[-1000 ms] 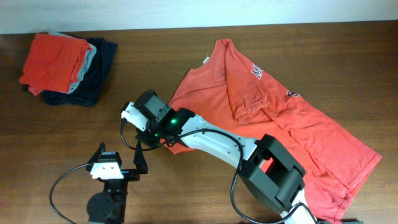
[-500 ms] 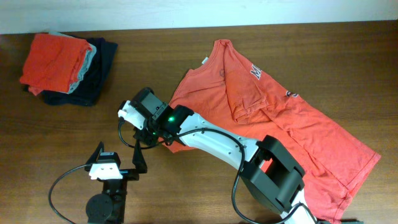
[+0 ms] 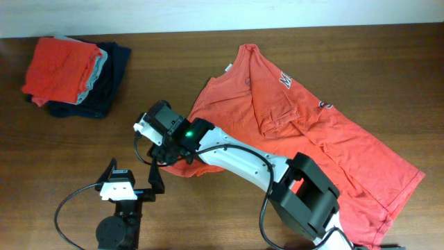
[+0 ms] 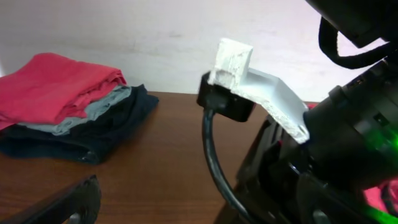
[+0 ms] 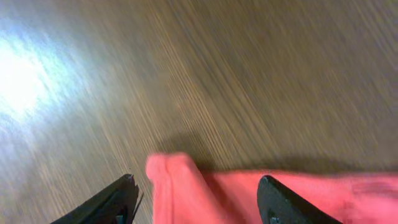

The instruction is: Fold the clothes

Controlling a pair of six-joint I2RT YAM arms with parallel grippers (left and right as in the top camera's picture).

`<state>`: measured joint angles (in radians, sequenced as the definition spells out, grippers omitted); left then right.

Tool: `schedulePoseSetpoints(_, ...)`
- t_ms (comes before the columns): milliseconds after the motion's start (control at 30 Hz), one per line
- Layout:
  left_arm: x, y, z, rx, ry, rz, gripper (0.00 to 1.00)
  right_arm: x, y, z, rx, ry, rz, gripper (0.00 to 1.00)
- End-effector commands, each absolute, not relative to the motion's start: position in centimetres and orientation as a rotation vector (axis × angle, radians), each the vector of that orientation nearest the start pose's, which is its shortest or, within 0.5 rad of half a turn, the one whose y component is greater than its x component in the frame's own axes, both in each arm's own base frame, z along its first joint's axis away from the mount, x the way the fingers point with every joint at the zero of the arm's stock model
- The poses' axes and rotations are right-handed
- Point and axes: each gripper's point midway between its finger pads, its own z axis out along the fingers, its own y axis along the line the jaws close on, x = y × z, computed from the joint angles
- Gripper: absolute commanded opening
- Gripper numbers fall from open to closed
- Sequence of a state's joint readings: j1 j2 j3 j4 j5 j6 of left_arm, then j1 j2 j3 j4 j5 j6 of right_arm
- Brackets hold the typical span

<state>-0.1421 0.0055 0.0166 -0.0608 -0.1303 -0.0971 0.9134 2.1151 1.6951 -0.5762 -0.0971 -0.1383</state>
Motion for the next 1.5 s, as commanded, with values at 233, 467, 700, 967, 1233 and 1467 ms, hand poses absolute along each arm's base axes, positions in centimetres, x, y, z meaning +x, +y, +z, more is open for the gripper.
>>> schedulePoseSetpoints(233,24.5,-1.5,15.9,-0.039,1.638,-0.075,0.99,36.7,32.7,12.7,-1.051,2.495,0.191,0.58)
schedulePoseSetpoints(467,24.5,-1.5,15.9,-0.039,1.638,-0.075,0.99,34.1,26.7,10.3,-0.966,2.799,0.116,0.04)
schedulePoseSetpoints(700,24.5,-1.5,15.9,-0.039,1.638,-0.075,1.00,29.7,27.6,8.8,-0.963,2.972,0.364,0.04)
schedulePoseSetpoints(967,24.5,-1.5,15.9,-0.039,1.638,-0.075,0.99,26.9,27.6,7.2,-0.914,3.091,0.461,0.04)
schedulePoseSetpoints(1233,24.5,-1.5,15.9,-0.039,1.638,-0.075,1.00,25.2,28.5,5.7,-0.926,3.112,0.604,0.04)
schedulePoseSetpoints(1467,24.5,-1.5,15.9,-0.039,1.638,-0.075,0.99,25.0,29.5,4.1,-0.920,3.075,0.638,0.04)
